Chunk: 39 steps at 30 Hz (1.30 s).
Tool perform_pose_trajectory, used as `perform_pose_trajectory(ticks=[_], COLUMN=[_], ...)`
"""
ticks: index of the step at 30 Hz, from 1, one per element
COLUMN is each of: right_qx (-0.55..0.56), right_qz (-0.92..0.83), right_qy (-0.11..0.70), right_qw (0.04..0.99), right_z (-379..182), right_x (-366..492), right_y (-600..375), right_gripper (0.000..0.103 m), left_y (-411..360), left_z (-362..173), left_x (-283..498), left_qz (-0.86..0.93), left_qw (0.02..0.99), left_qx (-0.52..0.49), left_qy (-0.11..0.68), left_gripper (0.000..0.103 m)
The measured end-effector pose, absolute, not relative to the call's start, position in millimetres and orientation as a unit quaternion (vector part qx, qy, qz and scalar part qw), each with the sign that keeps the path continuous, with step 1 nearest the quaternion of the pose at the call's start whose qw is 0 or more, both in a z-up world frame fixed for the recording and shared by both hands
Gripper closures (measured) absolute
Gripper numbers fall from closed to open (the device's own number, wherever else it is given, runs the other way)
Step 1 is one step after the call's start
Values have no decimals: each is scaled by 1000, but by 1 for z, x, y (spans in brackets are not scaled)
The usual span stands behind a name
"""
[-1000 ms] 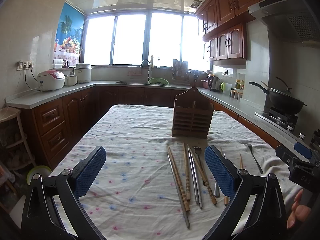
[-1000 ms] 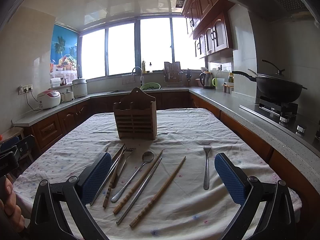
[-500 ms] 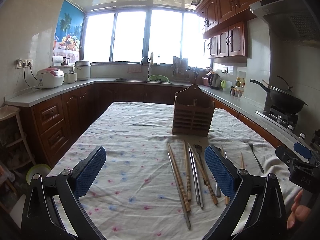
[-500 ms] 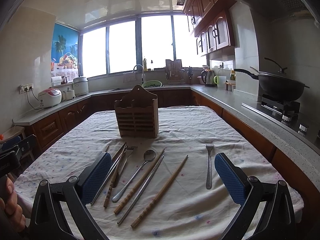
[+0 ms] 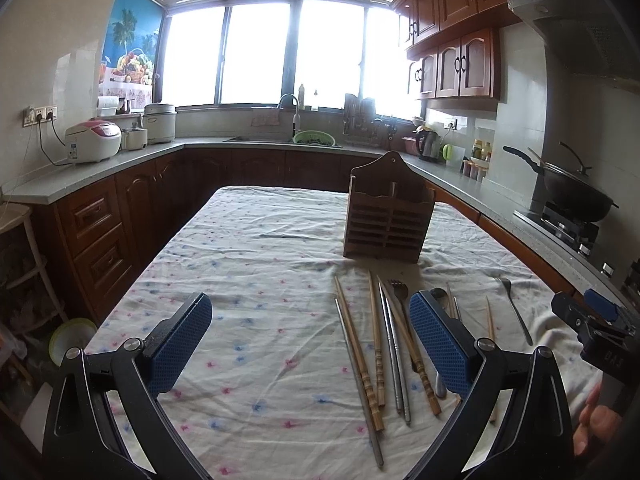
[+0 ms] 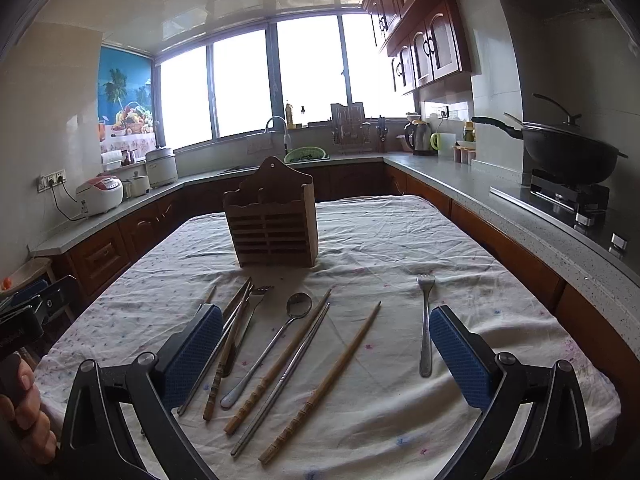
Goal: Organize utensils
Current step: 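Lower and close the left tool on a wooden chopstick while the right tool grasps another chopstick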
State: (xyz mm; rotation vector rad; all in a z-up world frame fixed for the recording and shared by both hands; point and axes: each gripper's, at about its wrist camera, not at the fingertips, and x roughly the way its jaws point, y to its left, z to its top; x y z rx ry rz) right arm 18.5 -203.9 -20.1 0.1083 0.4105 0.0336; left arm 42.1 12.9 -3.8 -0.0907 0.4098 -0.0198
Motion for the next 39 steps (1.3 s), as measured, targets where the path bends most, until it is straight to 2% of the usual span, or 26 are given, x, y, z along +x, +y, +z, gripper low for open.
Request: perform_pose_trajectory(ticks=[7,10,12,14,20,24,30,32,36,39], right_qx=[65,77,88,102,127,129,127,125,110,99], right_qz=[24,25,23,20,11,7,1,-2,-11,-15], right_qy=[249,277,303,328,379,407,439,447,450,452], right_qw=[966,957,949,939,916,904,889,886,886,887], right_z=[-28,-35,-42,-51,-70,-79,-92,-97,-98,-99], right_x=[54,73,87,100,134,153,178,185,193,197], right_y=[-210,-214,-219,-224,-240,-244,-246,-247,-246,-243], right_gripper=[1,10,18,30,50,58,62,67,73,77], left_y=[12,12,11,8,-2,-12,-24,-27,-36,-47], left_z=[-5,-8,-11,-15,-34,-48,-72,-78,-93,-94], left_x=[85,106,122,138,191,226,267,276,291,292], left_qz=[-17,-25,-33,-39,-63,-81,-89,-94,-106,-105], left_qw=[969,962,957,951,924,902,877,869,851,857], left_qx=[-42,-45,-46,-42,-38,-35,-25,-24,-16,10], left_qy=[245,267,285,305,376,422,471,486,514,505], left_gripper=[2,3,9,13,34,48,60,62,80,82])
